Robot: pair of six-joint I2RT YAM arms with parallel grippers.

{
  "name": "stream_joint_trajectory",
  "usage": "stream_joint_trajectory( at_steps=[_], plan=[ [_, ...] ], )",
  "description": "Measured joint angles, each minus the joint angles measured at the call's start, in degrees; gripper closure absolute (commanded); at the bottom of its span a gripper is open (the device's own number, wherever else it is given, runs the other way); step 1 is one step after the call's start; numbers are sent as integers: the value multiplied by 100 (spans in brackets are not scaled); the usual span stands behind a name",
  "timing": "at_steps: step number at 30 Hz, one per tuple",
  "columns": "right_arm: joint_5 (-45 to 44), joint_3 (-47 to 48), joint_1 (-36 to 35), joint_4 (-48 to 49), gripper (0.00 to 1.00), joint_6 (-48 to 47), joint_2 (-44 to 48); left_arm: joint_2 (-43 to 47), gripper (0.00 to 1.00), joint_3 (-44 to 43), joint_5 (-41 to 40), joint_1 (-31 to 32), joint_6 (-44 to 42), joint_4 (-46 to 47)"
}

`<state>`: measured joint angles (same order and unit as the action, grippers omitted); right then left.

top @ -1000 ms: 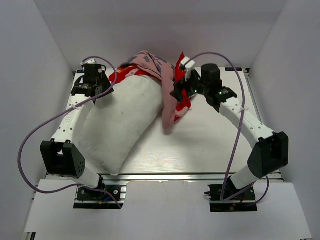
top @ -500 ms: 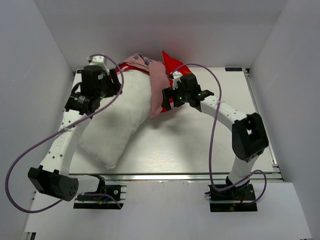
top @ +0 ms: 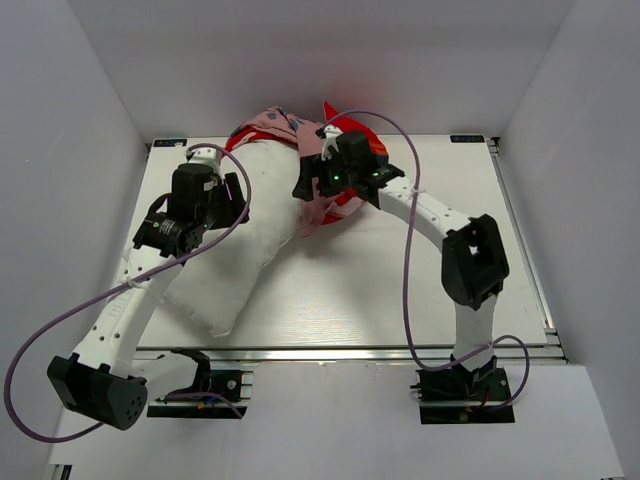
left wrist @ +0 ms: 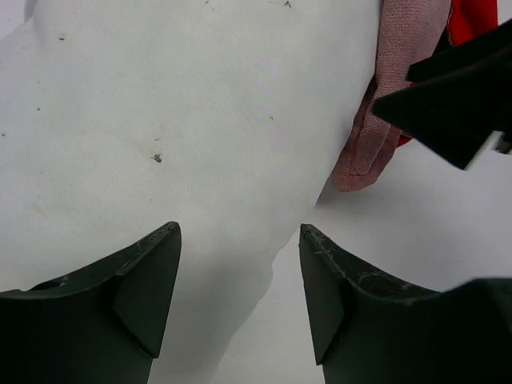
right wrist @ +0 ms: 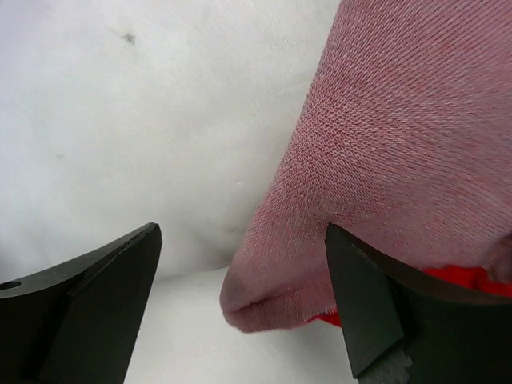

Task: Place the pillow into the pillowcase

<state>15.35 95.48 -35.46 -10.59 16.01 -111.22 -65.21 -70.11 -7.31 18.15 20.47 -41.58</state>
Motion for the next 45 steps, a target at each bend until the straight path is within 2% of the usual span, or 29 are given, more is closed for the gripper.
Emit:
stream_joint_trajectory(
  at_steps=[6, 9, 10, 11, 12, 13, 17, 20, 23, 26, 27, 28, 29, 30, 31, 32, 34, 37, 40, 43, 45],
  plan=[
    [-651, 90, -153, -212, 25, -13, -680, -114, 30, 0, 24, 197, -2, 9],
    [-841, 90, -122, -326, 51, -85, -772, -249, 30, 2, 0, 424, -48, 33],
    [-866, 103, -98, -334, 74, -120, -776, -302, 30, 2, -31, 520, -70, 48],
    [-879, 125, -72, -339, 86, -175, -778, -367, 30, 2, -85, 616, -96, 72],
    [-872, 149, -44, -341, 96, -216, -776, -444, 30, 11, -133, 726, -127, 98],
    [-857, 175, -11, -337, 100, -234, -772, -520, 30, 15, -195, 828, -162, 118],
    [-748, 188, 157, -400, 100, -479, -564, -763, 30, 146, -387, 1078, -306, 216],
    [-802, 133, 295, -411, 100, -946, -61, -863, 29, 369, -479, 1091, -378, 376],
    [-1276, 146, 455, -50, 100, -1506, 481, -984, 29, 546, -538, 1084, -424, 555],
    [-2031, 846, 756, 284, 99, -2065, 352, -1137, 29, 636, -546, 1084, -455, 734],
    [-2308, 1292, 898, 409, 67, -2271, 107, -1172, 29, 667, -546, 1084, -459, 787],
    [-2583, 1775, 1049, 507, 50, -2479, -208, -1191, 29, 688, -546, 1086, -461, 824],
    [-2870, 2251, 1174, 579, 39, -2741, -564, -1200, 29, 699, -546, 1091, -466, 846],
    [-3167, 2699, 1292, 741, 21, -3001, -935, -1204, 29, 702, -551, 1091, -474, 868],
    [-3445, 2962, 1399, 883, 13, -3274, -1235, -1204, 29, 702, -560, 1091, -483, 894],
    [-3663, 3029, 1493, 981, 11, -3528, -1421, -1200, 29, 702, -575, 1088, -498, 911],
    [-3908, 2813, 1648, 1084, 11, -4061, -1615, -1193, 29, 702, -595, 1088, -518, 920],
    [-3493, 1582, 1720, 1213, 11, -4470, -1270, -1169, 29, 706, -625, 1088, -544, 922],
    [-2122, 332, 1655, 881, 13, -4730, -501, -1099, 29, 772, -651, 1091, -562, 942],
    [-686, 133, 1502, 601, 17, -4750, 94, -1062, 29, 828, -684, 1091, -566, 962],
    [-37, 149, 1351, 621, 17, -4706, 402, -1049, 29, 876, -693, 1091, -566, 988]
  ],
)
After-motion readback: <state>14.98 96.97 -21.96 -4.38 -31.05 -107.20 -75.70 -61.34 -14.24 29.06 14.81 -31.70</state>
